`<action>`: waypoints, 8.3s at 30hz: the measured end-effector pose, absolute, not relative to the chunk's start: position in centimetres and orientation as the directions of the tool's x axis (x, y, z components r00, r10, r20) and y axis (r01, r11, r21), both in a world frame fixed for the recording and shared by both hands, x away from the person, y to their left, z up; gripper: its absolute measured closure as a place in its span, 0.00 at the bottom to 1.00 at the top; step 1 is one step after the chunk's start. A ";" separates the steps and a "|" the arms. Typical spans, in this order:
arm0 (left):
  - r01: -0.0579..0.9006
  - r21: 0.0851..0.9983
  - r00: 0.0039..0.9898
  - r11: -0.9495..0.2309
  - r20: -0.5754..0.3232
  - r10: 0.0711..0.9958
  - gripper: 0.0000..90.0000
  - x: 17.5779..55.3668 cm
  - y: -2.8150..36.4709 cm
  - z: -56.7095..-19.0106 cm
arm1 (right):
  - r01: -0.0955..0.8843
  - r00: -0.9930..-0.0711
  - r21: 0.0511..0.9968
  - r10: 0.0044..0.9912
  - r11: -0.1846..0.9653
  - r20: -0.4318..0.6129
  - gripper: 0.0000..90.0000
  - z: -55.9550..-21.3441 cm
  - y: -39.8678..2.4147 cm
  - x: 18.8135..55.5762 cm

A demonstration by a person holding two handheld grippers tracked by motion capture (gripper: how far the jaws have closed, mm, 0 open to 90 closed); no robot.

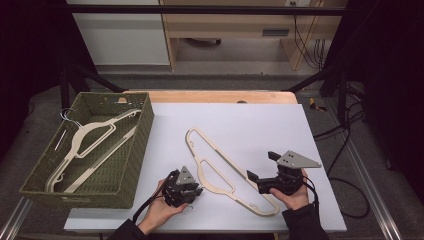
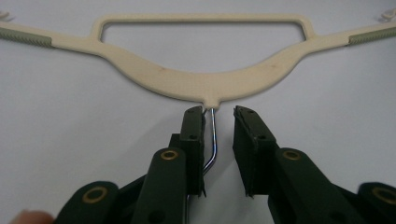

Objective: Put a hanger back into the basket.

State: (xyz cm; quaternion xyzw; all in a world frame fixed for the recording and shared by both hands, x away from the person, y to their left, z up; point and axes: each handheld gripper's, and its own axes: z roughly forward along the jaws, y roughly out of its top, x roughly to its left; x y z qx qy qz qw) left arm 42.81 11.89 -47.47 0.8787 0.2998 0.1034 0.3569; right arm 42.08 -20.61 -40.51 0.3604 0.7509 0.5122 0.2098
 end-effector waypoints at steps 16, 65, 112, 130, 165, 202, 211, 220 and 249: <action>0.511 0.657 0.747 -0.554 -0.022 0.664 0.98 42.6 11.0 -47.3 | 0.325 -0.669 0.917 0.741 0.230 0.051 0.04 -40.6 -19.4 42.1; 0.447 0.668 0.802 -0.595 -0.004 0.598 0.99 42.5 9.9 -41.5 | 0.413 -0.834 0.747 0.546 0.522 0.080 0.54 -45.9 -10.6 43.1; 0.339 0.880 0.760 -0.332 -0.048 0.648 0.22 43.7 18.0 -36.8 | 0.309 -0.742 0.854 0.668 0.418 -0.058 0.95 -41.3 -16.9 43.0; 0.286 0.855 0.834 -0.433 0.001 0.552 0.23 43.1 15.6 -37.6 | 0.274 -0.866 0.872 0.498 0.407 0.040 0.97 -39.9 -14.7 41.7; 0.242 0.780 0.932 -0.577 -0.021 0.362 0.95 41.2 12.4 -38.5 | 0.229 -0.872 0.892 0.489 0.390 0.010 0.62 -40.5 -13.7 41.6; 0.271 0.883 0.827 -0.383 -0.010 0.562 0.95 42.2 21.7 -27.6 | 0.326 -0.585 0.937 0.805 0.124 0.097 0.05 -39.9 -22.9 42.2; 0.263 0.894 0.796 -0.362 0.011 0.606 0.95 43.8 26.5 -25.1 | 0.329 -0.571 0.937 0.815 0.115 0.100 0.05 -39.9 -23.5 42.2; 0.302 0.881 0.737 -0.363 0.025 0.675 0.95 46.1 31.1 -24.9 | 0.334 -0.574 0.935 0.813 0.122 0.099 0.05 -40.0 -23.3 42.4; 0.414 0.868 0.599 -0.276 -0.032 0.800 0.95 48.7 41.9 -28.5 | 0.338 -0.570 0.933 0.816 0.123 0.099 0.04 -40.2 -23.3 42.5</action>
